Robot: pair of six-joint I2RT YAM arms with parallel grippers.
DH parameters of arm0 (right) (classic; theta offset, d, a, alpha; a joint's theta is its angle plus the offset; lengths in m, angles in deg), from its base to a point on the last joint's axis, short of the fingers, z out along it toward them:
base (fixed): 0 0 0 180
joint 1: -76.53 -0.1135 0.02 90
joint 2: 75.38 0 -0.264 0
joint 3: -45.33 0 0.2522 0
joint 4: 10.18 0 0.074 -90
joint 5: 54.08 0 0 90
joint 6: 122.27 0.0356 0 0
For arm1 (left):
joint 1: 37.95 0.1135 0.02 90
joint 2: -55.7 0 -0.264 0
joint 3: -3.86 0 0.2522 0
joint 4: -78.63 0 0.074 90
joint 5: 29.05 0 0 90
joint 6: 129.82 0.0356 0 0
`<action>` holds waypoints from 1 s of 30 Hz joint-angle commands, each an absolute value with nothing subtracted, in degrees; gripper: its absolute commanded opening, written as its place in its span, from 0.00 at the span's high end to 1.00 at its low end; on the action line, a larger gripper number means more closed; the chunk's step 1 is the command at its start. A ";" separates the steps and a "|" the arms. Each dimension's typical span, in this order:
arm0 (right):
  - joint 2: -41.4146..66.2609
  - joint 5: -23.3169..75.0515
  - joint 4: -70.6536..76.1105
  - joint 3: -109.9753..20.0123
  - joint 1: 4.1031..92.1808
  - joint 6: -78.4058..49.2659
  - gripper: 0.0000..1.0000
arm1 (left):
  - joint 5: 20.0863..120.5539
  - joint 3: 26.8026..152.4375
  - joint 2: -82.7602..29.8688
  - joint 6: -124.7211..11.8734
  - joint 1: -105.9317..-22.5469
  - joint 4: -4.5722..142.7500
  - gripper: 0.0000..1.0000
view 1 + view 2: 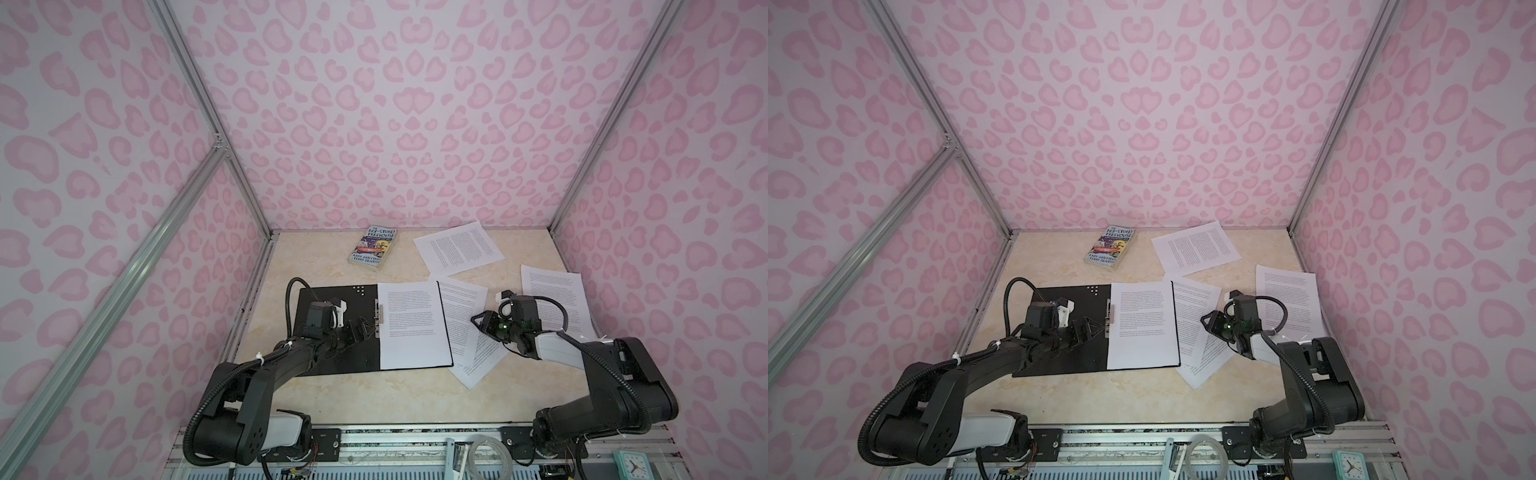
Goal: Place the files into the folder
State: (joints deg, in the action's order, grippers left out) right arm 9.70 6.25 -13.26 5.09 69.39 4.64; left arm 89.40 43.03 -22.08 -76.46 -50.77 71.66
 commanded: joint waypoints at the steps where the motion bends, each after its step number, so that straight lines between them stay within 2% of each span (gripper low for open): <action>1: 9.36 4.40 -15.26 5.49 69.23 5.10 0.57 | 87.11 42.67 -22.95 -77.16 -50.89 64.91 0.07; 9: 8.10 -4.56 -25.32 9.15 68.96 10.70 0.53 | 87.06 42.67 -22.89 -77.17 -50.95 65.00 0.07; 12: 7.21 -3.05 -21.42 9.84 68.78 10.09 0.52 | 87.25 42.65 -23.01 -77.26 -50.93 65.04 0.07; 20: 5.98 4.61 -13.47 9.78 66.93 3.33 0.40 | 87.41 42.62 -22.97 -77.35 -50.91 65.22 0.07; 24: 6.27 8.79 -12.03 8.55 65.01 0.89 0.40 | 87.40 42.60 -23.05 -77.32 -50.93 65.14 0.07; 30: 8.41 10.35 -14.73 7.93 63.46 0.73 0.48 | 87.51 42.60 -22.92 -77.33 -50.89 65.12 0.07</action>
State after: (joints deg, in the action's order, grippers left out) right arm 7.41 7.91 -14.57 8.06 63.86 1.71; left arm 89.48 43.03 -22.39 -76.83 -50.81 72.20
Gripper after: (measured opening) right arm 0.530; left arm 0.930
